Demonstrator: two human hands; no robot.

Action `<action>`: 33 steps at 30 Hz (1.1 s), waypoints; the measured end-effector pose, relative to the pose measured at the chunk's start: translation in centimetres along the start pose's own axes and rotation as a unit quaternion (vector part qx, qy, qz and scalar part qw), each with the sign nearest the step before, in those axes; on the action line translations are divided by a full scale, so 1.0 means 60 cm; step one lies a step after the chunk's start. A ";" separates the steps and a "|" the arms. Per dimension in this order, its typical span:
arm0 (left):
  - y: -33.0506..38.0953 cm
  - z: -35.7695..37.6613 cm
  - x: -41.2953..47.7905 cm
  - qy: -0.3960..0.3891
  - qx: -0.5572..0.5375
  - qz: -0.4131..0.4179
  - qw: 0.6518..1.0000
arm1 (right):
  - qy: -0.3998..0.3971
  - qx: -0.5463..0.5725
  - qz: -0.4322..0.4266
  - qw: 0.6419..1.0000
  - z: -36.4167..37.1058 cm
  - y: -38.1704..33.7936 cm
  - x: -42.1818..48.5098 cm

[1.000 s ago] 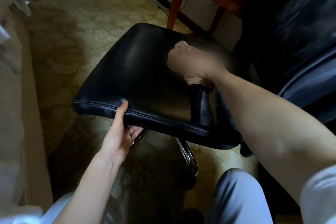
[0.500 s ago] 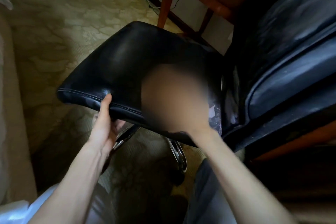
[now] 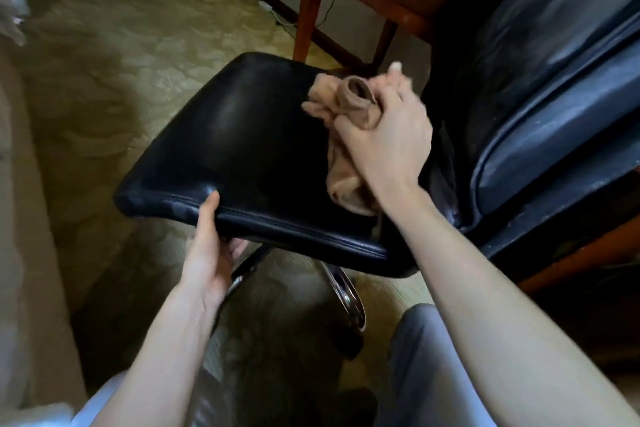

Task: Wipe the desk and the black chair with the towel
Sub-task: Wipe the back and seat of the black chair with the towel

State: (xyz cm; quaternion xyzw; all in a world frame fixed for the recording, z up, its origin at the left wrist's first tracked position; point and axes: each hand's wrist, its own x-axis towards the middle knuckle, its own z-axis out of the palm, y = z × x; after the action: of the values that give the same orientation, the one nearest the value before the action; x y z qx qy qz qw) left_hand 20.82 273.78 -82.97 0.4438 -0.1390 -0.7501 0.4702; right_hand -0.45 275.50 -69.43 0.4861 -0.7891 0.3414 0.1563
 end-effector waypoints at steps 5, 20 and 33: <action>0.000 0.009 -0.014 -0.008 -0.006 -0.022 1.000 | -0.201 -0.174 0.049 0.963 0.070 0.014 0.113; -0.011 0.013 -0.017 0.017 -0.005 0.001 1.000 | -0.172 -0.127 0.081 0.973 0.078 0.088 -0.018; -0.011 0.009 -0.014 0.001 0.003 -0.003 1.000 | -0.003 0.097 -0.084 0.992 -0.034 -0.028 -0.088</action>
State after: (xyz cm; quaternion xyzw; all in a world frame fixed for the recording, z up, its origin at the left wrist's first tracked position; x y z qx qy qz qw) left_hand 20.10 274.70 -82.64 0.4461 -0.1398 -0.7508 0.4667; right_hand 3.40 279.90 -70.38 0.5643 -0.7091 0.4009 0.1342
